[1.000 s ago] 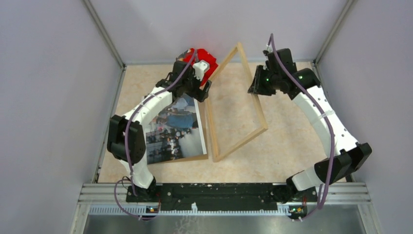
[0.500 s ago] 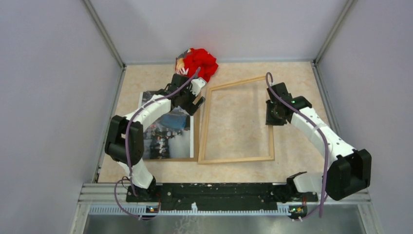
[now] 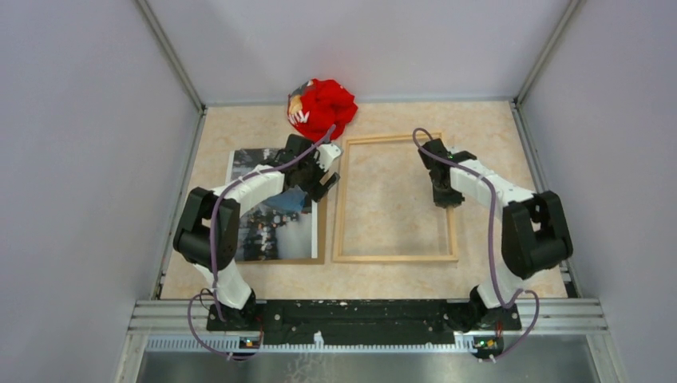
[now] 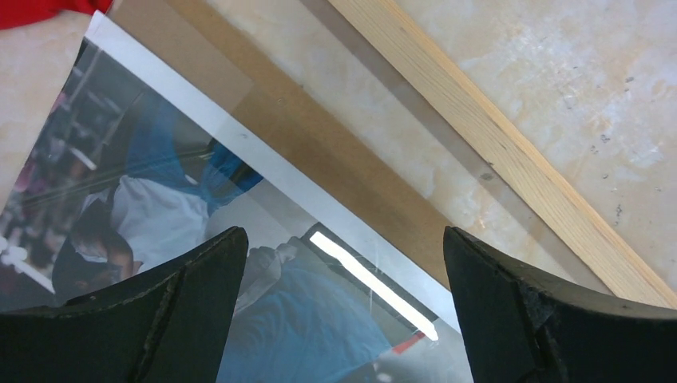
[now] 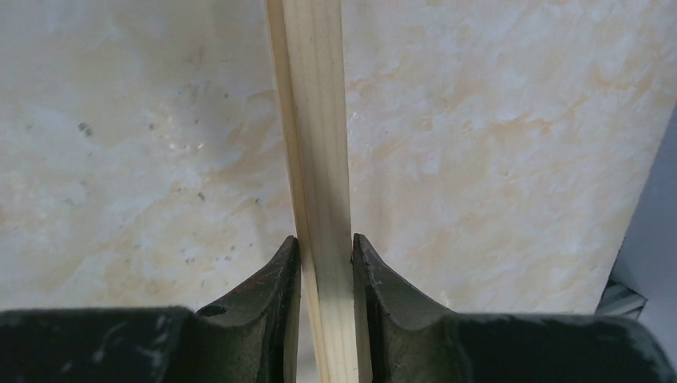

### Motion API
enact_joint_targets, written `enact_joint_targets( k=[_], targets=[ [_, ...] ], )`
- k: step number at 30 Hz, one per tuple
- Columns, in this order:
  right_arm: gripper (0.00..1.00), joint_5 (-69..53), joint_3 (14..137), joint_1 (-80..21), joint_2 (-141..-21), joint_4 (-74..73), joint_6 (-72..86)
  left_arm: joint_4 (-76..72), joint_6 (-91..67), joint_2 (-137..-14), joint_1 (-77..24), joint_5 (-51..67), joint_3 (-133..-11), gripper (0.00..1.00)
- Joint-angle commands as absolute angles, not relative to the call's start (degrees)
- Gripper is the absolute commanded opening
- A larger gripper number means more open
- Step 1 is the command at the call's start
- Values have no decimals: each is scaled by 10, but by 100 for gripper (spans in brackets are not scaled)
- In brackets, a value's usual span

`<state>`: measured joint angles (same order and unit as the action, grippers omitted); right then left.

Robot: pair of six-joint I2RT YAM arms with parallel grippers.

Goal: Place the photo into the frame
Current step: Turn over the photo frame at the center of the board, then move the photo frame to the center of the board.

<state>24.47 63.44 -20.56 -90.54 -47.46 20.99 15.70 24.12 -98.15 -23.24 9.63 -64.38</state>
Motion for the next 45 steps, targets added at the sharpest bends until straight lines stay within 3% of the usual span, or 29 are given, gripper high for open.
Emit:
enact_joint_targets(
  k=[1, 14, 20, 26, 30, 37, 45],
  targets=[
    [0, 375, 671, -196, -972, -470, 212, 113, 247, -982, -242, 116, -645, 98],
    [1, 495, 717, -177, -1116, -492, 240, 176, 247, -943, -239, 173, -642, 98],
    [64, 460, 713, -140, -1079, -479, 239, 219, 240, -909, -226, 209, -655, 98],
    [74, 393, 776, -147, -1022, -494, 265, 303, 207, -907, -169, 297, -723, 98],
    [84, 319, 831, -220, -995, -453, 278, 336, 199, -902, -96, 344, -761, 98],
    [81, 202, 937, -334, -1089, -374, 330, 408, 234, -904, -19, 299, -778, 98],
    [77, 155, 981, -365, -1198, -325, 321, 447, 265, -884, 45, 270, -775, 98]
  ],
)
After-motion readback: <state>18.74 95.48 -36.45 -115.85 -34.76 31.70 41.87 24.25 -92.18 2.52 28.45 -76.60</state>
